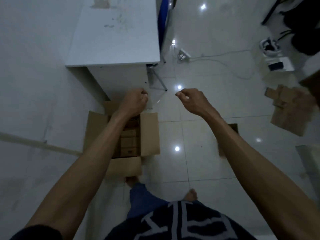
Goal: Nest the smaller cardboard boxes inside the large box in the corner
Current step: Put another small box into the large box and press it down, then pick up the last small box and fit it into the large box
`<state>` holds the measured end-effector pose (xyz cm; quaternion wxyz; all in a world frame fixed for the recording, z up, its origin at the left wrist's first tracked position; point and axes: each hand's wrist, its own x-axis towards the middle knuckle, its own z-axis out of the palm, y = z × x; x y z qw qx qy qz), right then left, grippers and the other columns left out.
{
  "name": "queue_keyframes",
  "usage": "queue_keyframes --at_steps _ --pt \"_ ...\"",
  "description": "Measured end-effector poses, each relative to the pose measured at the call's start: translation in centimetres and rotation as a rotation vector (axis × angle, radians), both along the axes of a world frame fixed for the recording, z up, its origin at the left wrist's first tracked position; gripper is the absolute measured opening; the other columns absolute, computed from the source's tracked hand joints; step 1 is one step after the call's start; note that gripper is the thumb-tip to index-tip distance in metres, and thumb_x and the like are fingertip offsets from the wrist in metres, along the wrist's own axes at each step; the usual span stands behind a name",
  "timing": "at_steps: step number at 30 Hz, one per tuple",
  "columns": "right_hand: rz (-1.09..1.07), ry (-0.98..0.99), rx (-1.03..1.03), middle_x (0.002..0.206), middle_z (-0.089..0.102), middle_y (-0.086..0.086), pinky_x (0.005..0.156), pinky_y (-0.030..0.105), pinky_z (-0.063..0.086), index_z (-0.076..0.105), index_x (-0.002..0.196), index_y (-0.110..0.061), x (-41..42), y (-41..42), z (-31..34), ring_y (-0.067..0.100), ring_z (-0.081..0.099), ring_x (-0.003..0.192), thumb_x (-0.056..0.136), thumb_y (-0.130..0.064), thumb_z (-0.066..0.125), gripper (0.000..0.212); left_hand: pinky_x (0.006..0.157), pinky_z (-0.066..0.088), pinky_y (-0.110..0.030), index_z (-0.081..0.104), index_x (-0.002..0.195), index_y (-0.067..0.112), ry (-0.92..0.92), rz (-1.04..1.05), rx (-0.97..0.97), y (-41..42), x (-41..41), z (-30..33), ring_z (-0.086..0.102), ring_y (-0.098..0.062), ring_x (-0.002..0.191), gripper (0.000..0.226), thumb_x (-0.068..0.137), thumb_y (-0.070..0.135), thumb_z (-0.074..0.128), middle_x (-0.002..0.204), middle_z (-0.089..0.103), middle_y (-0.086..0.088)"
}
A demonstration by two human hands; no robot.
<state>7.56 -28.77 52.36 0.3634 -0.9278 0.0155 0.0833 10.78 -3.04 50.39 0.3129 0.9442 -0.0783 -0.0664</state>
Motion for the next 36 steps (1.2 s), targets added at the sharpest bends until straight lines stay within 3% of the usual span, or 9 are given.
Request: queue_keyframes --at_steps 4,9,13,18,21,24,29,32,36 --pt "-0.011 0.008 -0.044 0.123 0.074 0.006 0.086 0.025 0.043 0.076 0.115 -0.013 -2.1 -8.7 0.3 0.023 0.065 0.116 0.104 -0.039 0.048 0.04 0.074 0.043 -0.025 0.067 0.118 0.016 -0.001 -0.014 -0.034 -8.9 -1.8 -0.3 0.058 -0.014 0.094 0.033 0.102 0.034 0.045 0.113 0.065 -0.002" --pt "-0.065 0.022 -0.072 0.098 0.076 0.009 0.072 0.029 0.04 0.076 0.105 -0.007 -3.6 -17.4 0.3 0.027 0.067 0.096 0.104 -0.04 0.047 0.043 0.084 0.046 -0.029 0.068 0.12 0.014 0.003 -0.045 -0.069 -18.0 -3.4 -0.4 0.064 -0.02 0.104 0.031 0.102 0.03 0.049 0.125 0.066 -0.007" --pt "-0.119 0.064 -0.053 0.092 0.074 0.018 0.064 0.028 0.038 0.072 0.106 -0.001 -3.8 -23.0 -0.5 0.031 0.067 0.089 0.104 -0.04 0.046 0.047 0.09 0.052 -0.033 0.069 0.12 0.011 0.003 -0.093 -0.03 -23.3 -2.6 -1.4 0.065 -0.021 0.103 0.031 0.102 0.028 0.051 0.128 0.066 -0.009" --pt "-0.169 0.129 -0.029 0.093 0.075 0.009 0.06 0.022 0.038 0.075 0.11 -0.011 -3.0 -29.4 -1.8 0.025 0.067 0.09 0.105 -0.041 0.045 0.043 0.089 0.049 -0.03 0.069 0.117 0.014 0.035 -0.134 -0.022 -29.9 0.6 -3.6 0.064 -0.018 0.097 0.028 0.1 0.029 0.053 0.122 0.068 -0.005" --pt "-0.206 0.169 -0.021 0.103 0.075 0.007 0.071 0.027 0.046 0.075 0.114 -0.012 -2.5 -33.7 -2.8 0.024 0.067 0.096 0.105 -0.041 0.046 0.042 0.087 0.046 -0.028 0.069 0.117 0.013 0.076 -0.183 -0.002 -34.4 3.0 -5.4 0.063 -0.018 0.096 0.027 0.1 0.027 0.053 0.122 0.068 -0.006" --pt "-0.262 0.239 -0.022 0.111 0.075 0.012 0.092 0.038 0.053 0.074 0.112 -0.007 -2.3 -38.6 -3.6 0.027 0.068 0.103 0.106 -0.039 0.046 0.043 0.098 0.049 -0.035 0.067 0.121 0.011 0.145 -0.236 0.031 -39.6 5.1 -6.5 0.062 -0.027 0.113 0.029 0.101 0.027 0.053 0.125 0.066 -0.01" --pt "-0.363 0.257 -0.039 0.114 0.075 0.011 0.09 0.038 0.052 0.074 0.115 -0.008 -1.4 -46.4 -5.1 0.027 0.068 0.102 0.106 -0.039 0.044 0.043 0.1 0.05 -0.041 0.063 0.125 0.011 0.206 -0.314 0.038 -48.0 7.4 -7.2 0.06 -0.027 0.118 0.033 0.101 0.029 0.051 0.128 0.063 -0.011" --pt "-0.379 0.27 -0.034 0.125 0.073 0.009 0.102 0.041 0.051 0.073 0.122 -0.012 -0.6 -49.9 -5.9 0.028 0.065 0.118 0.106 -0.036 0.045 0.041 0.097 0.049 -0.037 0.063 0.127 0.011 0.225 -0.325 0.028 -51.9 8.2 -7.6 0.06 -0.026 0.117 0.034 0.101 0.031 0.051 0.128 0.063 -0.011" --pt "-0.338 0.274 -0.037 0.122 0.074 0.009 0.103 0.043 0.052 0.074 0.121 -0.011 0.8 -53.9 -7.8 0.027 0.066 0.116 0.106 -0.035 0.044 0.041 0.09 0.044 -0.03 0.061 0.128 0.012 0.259 -0.285 0.034 -55.6 9.1 -8.9 0.059 -0.025 0.117 0.035 0.102 0.031 0.05 0.13 0.062 -0.01"
